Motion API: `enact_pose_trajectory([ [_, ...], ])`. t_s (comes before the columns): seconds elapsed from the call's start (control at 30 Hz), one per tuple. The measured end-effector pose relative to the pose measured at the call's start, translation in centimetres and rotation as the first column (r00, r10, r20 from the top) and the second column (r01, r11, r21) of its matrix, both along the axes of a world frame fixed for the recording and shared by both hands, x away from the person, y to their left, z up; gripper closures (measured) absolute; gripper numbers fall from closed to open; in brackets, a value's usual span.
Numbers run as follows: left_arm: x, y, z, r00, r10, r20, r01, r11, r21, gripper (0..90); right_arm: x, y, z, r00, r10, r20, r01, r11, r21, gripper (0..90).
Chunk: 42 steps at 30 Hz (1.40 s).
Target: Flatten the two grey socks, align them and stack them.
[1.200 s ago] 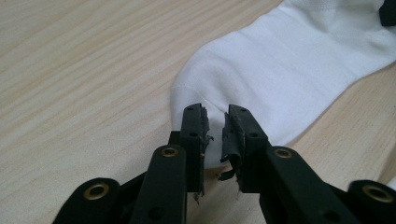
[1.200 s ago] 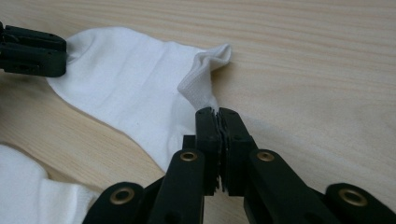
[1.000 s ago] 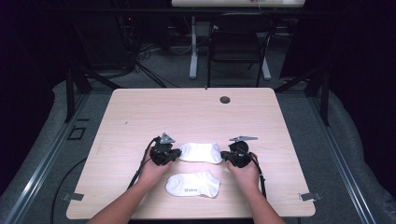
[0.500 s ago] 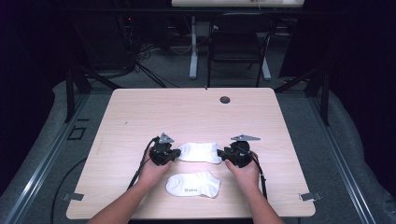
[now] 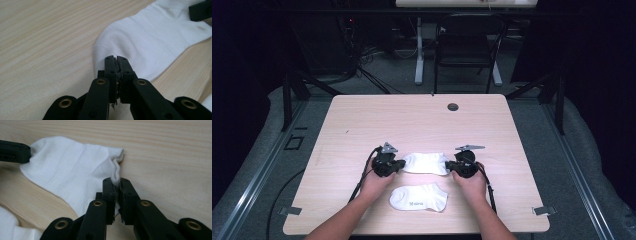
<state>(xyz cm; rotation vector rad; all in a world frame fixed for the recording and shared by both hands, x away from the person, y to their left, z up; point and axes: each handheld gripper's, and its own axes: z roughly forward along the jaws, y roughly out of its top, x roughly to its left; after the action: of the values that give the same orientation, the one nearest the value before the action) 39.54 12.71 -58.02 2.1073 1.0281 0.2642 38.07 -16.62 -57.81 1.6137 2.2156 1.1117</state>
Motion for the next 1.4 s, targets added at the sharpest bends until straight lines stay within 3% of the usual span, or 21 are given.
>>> enact_pose_trajectory([
  [0.17, 0.2, 0.2, 0.0, 0.9999, 0.0, -0.015, 0.0, 1.0, -0.01, 88.7, 0.0, -0.1, 0.1, 1.0, 0.001, 0.002, -0.001, 1.0, -0.013, 86.2],
  [0.57, 0.2, 0.5, 0.0, 1.0, 0.0, -0.009, 0.0, 1.0, -0.005, 89.1, 0.0, -0.2, 0.0, 1.0, -0.003, -0.008, 0.003, 1.0, -0.004, 86.5],
  [1.03, -0.2, 0.9, 0.4, 1.0, 0.002, -0.001, -0.002, 1.0, 0.005, 90.0, -0.4, -0.2, 0.7, 0.9999, 0.013, 0.001, -0.013, 0.999, 0.047, 86.4],
  [1.4, -0.8, 1.1, 1.1, 0.9999, -0.005, 0.016, 0.005, 0.9996, -0.029, 90.0, -0.7, -0.1, 1.1, 0.9995, 0.024, 0.021, -0.025, 0.998, 0.058, 86.4],
])
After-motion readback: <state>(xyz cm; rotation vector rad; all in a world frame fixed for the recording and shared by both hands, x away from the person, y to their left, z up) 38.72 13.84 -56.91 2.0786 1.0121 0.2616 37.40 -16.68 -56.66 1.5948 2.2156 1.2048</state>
